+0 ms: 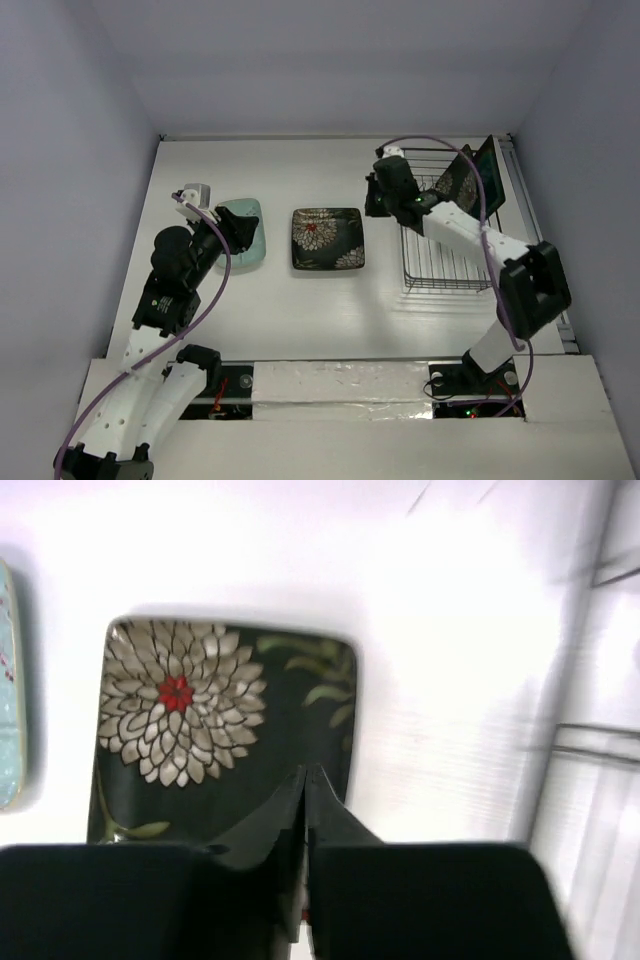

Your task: Unload the plates from the dish rack

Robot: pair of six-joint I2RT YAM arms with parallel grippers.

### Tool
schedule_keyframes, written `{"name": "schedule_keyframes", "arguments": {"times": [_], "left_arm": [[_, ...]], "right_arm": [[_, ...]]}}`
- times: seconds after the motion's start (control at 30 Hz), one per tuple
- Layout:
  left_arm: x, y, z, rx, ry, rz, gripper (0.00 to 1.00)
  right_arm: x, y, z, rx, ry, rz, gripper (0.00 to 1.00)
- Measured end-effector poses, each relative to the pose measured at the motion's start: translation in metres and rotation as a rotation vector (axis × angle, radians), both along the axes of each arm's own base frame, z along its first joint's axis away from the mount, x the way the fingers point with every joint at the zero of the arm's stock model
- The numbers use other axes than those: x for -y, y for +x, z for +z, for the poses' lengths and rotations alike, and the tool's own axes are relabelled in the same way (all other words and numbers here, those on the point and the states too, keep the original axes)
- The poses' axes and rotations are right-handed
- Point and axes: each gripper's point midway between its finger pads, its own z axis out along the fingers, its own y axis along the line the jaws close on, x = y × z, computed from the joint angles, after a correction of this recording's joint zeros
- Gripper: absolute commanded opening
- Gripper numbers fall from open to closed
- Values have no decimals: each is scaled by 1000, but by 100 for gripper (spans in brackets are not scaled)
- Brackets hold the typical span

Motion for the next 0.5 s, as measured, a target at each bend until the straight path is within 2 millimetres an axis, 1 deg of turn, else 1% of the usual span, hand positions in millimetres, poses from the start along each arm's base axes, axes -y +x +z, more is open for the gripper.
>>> {"name": "schedule_keyframes", "arguments": {"times": [0.07,0.1,0.13,0.17,0.2,0.23,0.27,0.3,0.33,0.37,0.4,0.43,0.5], "left_arm": [[0,0,0,1,-1,0,29],[0,0,1,2,-1,0,24],[0,0,1,3,0,0,11],[0,-1,1,1,-6,1,5],[0,-1,1,5,-1,2,0],[-1,-1,2,6,-1,3,0],[-2,-1,2,9,0,7,0],[-2,-1,2,10,0,10,0],[-3,-1,3,11,0,12,3],[-3,-1,3,12,0,13,8],[-3,-1,3,12,-1,13,13],[-3,-1,3,11,0,13,22],[-2,-1,3,11,0,11,29]], "right_arm": [[16,6,44,80,-33,-34,0],[23,11,66,127,-43,-51,0],[33,16,91,175,-48,-72,0],[48,22,116,222,-55,-106,0],[67,28,137,257,-67,-147,0],[90,35,156,293,-82,-201,0],[113,39,173,324,-111,-263,8],[138,44,180,332,-133,-323,17],[164,45,185,333,-168,-388,28],[185,45,186,325,-201,-440,38],[205,43,185,310,-239,-487,52],[220,41,181,289,-269,-520,56],[244,36,170,236,-324,-559,60]]}}
